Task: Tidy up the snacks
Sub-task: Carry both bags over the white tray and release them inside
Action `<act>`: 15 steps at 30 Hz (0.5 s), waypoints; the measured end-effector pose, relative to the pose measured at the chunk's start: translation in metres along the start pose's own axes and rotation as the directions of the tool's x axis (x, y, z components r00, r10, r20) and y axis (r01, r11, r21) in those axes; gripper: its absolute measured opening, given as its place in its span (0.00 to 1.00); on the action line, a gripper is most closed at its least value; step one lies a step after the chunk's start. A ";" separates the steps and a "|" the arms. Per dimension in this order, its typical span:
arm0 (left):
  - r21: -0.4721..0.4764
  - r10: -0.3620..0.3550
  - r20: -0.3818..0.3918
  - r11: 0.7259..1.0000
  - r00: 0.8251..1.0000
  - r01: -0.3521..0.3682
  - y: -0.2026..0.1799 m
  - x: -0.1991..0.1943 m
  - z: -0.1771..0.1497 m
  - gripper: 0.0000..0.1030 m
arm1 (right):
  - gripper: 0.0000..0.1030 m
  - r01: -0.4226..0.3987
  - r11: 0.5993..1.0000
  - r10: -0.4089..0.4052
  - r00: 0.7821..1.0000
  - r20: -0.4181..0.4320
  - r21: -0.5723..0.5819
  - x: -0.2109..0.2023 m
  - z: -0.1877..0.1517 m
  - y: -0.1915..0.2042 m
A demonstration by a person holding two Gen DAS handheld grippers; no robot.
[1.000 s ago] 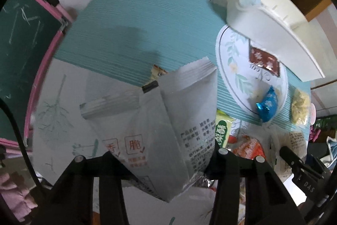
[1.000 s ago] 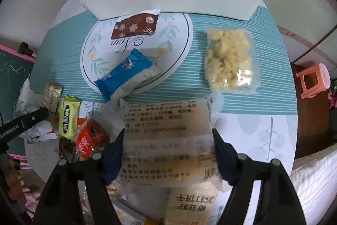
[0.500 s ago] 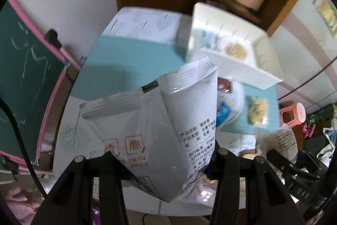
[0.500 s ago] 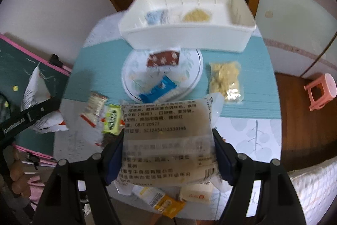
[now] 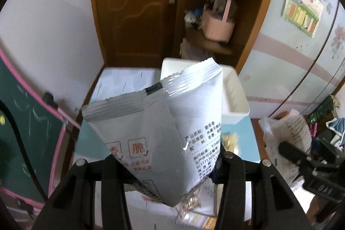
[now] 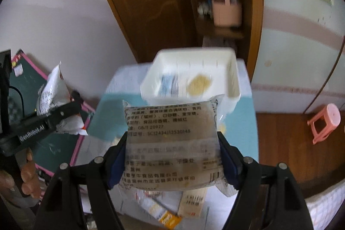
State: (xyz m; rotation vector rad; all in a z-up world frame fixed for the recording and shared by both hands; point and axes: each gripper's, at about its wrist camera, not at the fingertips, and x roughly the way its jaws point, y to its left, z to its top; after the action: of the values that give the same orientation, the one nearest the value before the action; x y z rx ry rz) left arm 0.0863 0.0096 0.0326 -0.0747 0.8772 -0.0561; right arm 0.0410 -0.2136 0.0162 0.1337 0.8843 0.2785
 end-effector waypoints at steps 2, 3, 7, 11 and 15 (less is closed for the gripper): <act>0.020 0.001 0.026 1.000 1.000 -0.002 -0.003 -0.003 0.017 0.45 | 0.74 0.004 1.000 -0.004 0.999 0.037 -0.014 -0.011 0.019 0.002; 0.030 0.002 0.037 1.000 0.999 -0.003 -0.005 -0.004 0.025 0.45 | 0.74 0.009 1.000 -0.008 0.999 0.051 -0.021 -0.015 0.027 0.003; 0.056 0.001 0.073 0.998 0.997 -0.005 -0.011 0.003 0.064 0.45 | 0.74 0.053 0.998 -0.049 0.993 0.111 -0.040 -0.022 0.067 0.005; 0.076 0.007 0.098 0.997 0.995 -0.014 -0.017 0.027 0.101 0.45 | 0.74 0.091 0.996 -0.086 0.985 0.148 -0.026 -0.013 0.104 0.000; 0.087 -0.009 0.069 0.996 0.998 0.003 -0.025 0.074 0.127 0.45 | 0.74 0.120 0.993 -0.121 0.984 0.130 0.017 0.022 0.138 -0.015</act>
State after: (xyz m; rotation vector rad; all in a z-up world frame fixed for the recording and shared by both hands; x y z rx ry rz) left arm 0.2308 -0.0156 0.0596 0.0020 0.8038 -0.0966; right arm 0.1643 -0.2217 0.0826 0.1056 0.7598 0.1509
